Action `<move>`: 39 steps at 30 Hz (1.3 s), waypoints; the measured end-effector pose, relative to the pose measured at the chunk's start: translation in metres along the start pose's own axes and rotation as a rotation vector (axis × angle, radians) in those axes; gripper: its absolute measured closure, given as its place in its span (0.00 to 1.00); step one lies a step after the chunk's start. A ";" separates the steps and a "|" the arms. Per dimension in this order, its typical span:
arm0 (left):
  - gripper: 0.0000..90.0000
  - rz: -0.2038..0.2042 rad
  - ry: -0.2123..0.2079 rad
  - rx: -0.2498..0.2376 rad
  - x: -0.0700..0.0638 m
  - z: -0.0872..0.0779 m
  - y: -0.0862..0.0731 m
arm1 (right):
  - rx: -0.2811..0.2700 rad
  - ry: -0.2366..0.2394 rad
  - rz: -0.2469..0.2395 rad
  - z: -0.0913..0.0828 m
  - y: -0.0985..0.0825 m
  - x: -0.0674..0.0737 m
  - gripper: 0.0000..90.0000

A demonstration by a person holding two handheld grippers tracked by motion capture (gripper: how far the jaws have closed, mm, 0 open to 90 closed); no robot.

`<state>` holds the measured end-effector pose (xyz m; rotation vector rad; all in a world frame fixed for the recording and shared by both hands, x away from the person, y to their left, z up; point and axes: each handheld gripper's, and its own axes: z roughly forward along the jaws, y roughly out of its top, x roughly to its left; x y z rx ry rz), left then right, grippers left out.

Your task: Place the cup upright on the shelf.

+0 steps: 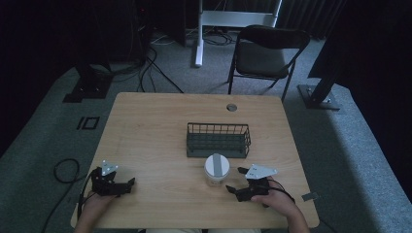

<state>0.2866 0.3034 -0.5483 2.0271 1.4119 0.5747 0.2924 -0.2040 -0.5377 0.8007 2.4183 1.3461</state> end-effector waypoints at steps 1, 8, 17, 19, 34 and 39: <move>0.00 0.000 0.000 0.000 0.000 0.000 0.000 | -0.003 0.004 0.001 0.001 0.001 0.001 0.15; 0.00 0.000 0.000 0.000 0.000 0.000 0.000 | -0.027 0.006 0.008 0.006 0.005 0.006 0.15; 0.00 0.000 0.000 0.000 0.000 0.000 0.000 | -0.081 0.032 0.048 0.010 0.011 0.010 0.15; 0.00 0.000 0.000 0.000 0.000 0.000 0.000 | -0.083 0.038 0.052 0.012 0.012 0.012 0.15; 0.00 0.001 0.000 0.002 0.000 0.000 0.000 | -0.109 0.030 0.085 0.026 0.017 0.018 0.14; 0.00 -0.002 0.001 0.001 0.000 0.000 0.000 | -0.118 0.028 0.091 0.029 0.018 0.017 0.14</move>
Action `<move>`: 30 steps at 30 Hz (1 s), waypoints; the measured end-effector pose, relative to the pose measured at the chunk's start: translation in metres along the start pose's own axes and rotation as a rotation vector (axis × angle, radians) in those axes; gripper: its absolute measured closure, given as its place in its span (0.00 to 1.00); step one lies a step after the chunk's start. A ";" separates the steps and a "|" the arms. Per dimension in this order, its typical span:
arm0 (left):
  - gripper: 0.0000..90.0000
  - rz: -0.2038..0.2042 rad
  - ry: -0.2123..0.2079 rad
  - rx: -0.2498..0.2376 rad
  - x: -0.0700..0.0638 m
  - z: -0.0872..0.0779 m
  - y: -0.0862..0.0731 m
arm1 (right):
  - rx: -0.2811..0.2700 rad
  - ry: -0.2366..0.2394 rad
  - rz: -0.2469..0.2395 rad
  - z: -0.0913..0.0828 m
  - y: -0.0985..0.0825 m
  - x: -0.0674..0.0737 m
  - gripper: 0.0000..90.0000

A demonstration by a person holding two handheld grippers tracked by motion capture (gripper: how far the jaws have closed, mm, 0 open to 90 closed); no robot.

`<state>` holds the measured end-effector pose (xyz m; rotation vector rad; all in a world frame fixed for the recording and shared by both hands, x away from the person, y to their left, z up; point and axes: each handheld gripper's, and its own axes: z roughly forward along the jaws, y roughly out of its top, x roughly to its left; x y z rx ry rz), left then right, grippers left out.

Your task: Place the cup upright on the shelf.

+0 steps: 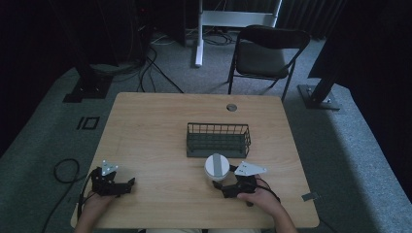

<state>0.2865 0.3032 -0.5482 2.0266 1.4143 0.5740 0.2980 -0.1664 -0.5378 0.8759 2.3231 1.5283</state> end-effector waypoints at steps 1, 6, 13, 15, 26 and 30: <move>0.00 0.000 0.000 0.000 0.000 0.000 0.000 | -0.004 0.000 0.001 0.000 0.000 0.000 0.14; 0.00 0.000 0.000 0.000 0.000 0.000 0.000 | -0.007 -0.004 -0.007 0.005 0.002 0.002 0.14; 0.00 -0.001 0.000 0.000 0.000 0.000 0.000 | -0.011 -0.011 -0.020 0.011 0.002 0.004 0.13; 0.00 0.000 0.000 0.000 0.000 0.000 0.000 | -0.015 -0.007 -0.018 0.011 0.002 0.005 0.13; 0.00 -0.001 0.000 0.000 0.000 0.000 0.000 | -0.015 -0.018 -0.021 0.020 0.004 0.005 0.14; 0.00 -0.001 0.000 0.000 0.000 0.000 0.000 | -0.023 -0.021 -0.020 0.020 0.004 0.005 0.14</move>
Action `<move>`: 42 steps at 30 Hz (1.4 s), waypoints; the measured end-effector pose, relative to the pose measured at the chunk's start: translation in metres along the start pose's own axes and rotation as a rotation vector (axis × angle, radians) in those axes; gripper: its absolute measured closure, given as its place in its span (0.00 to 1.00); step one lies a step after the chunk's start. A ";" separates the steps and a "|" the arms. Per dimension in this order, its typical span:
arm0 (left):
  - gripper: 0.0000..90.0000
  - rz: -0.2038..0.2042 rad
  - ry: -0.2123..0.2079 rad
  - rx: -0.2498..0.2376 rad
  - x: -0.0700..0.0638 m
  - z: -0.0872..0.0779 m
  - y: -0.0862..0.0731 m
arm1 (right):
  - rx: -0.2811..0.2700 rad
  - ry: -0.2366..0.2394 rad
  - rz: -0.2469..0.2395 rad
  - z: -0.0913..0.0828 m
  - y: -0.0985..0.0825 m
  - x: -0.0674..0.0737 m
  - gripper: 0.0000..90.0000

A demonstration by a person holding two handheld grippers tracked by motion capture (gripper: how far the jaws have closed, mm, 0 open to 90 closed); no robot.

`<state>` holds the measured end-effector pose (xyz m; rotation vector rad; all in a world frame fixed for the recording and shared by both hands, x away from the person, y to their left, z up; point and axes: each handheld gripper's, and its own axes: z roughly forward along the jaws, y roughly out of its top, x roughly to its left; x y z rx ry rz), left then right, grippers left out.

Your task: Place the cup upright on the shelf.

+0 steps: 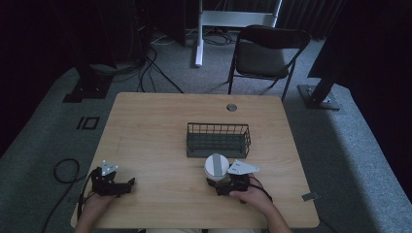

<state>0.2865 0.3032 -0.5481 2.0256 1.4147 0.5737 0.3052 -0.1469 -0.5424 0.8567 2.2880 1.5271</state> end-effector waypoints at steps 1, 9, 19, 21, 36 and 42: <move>0.00 0.000 0.000 0.000 0.000 0.000 0.000 | 0.000 -0.003 -0.001 0.000 0.000 0.000 0.16; 0.00 0.000 0.000 0.000 0.000 0.000 0.000 | 0.005 -0.024 -0.002 0.001 0.000 0.002 0.17; 0.00 0.000 0.000 0.000 0.000 0.000 0.000 | 0.002 -0.047 -0.038 -0.001 0.003 0.007 0.20; 0.00 0.000 0.000 0.000 0.000 0.000 0.000 | 0.002 -0.050 -0.040 0.000 0.003 0.008 0.20; 0.00 0.000 0.000 0.000 0.000 0.000 0.000 | -0.010 -0.042 -0.050 -0.007 0.015 0.011 0.20; 0.00 0.000 0.000 0.000 0.000 0.000 0.000 | -0.024 -0.044 -0.065 -0.009 0.026 0.012 0.20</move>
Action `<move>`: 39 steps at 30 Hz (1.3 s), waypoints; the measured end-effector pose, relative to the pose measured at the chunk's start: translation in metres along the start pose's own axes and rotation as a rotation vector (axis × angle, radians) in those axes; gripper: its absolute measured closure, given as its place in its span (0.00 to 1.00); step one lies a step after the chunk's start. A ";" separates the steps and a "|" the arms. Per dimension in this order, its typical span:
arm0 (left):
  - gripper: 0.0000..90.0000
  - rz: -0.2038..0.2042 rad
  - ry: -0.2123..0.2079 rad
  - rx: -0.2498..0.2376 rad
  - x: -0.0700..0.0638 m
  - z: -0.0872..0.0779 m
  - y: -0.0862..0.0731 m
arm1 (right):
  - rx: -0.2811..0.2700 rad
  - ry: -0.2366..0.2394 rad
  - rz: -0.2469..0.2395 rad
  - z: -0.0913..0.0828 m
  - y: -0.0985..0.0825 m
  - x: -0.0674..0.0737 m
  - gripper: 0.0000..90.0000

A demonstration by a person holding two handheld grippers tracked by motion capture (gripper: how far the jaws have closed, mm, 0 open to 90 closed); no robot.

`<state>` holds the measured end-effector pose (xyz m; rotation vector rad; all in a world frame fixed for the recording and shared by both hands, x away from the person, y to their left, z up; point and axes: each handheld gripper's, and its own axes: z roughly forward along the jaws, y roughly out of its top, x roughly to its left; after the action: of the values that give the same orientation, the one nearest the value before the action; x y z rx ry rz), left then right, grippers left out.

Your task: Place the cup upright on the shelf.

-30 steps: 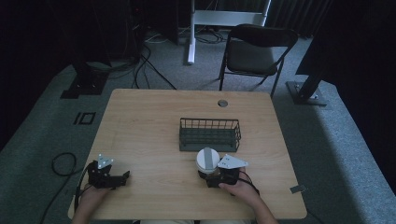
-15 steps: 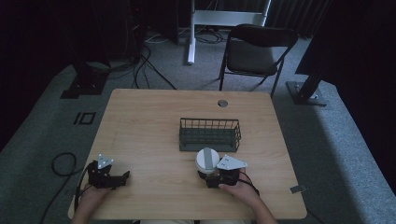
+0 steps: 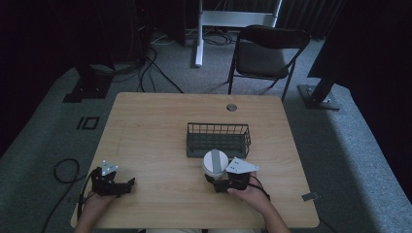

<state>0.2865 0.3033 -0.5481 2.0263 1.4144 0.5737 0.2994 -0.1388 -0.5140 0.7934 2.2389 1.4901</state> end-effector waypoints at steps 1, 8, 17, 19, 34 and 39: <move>0.00 0.000 0.000 0.000 0.000 0.000 0.000 | 0.000 0.000 0.000 0.000 0.000 0.000 0.20; 0.00 0.000 0.000 0.000 0.000 0.000 0.000 | -0.020 -0.001 -0.002 -0.002 0.016 -0.002 0.20; 0.00 0.000 0.000 0.000 0.000 0.000 0.000 | -0.046 -0.021 -0.019 -0.004 0.040 -0.006 0.20; 0.00 -0.001 0.000 0.000 0.000 0.000 0.000 | -0.050 -0.028 -0.025 -0.004 0.046 -0.006 0.20; 0.00 0.000 0.000 -0.001 0.000 0.000 0.000 | -0.086 -0.128 0.002 0.000 0.080 -0.021 0.20; 0.00 0.000 0.000 -0.001 0.000 0.000 0.000 | -0.094 -0.175 0.011 0.001 0.091 -0.030 0.20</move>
<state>0.2865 0.3032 -0.5481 2.0256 1.4147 0.5744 0.3476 -0.1297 -0.4311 0.8721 2.0256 1.4590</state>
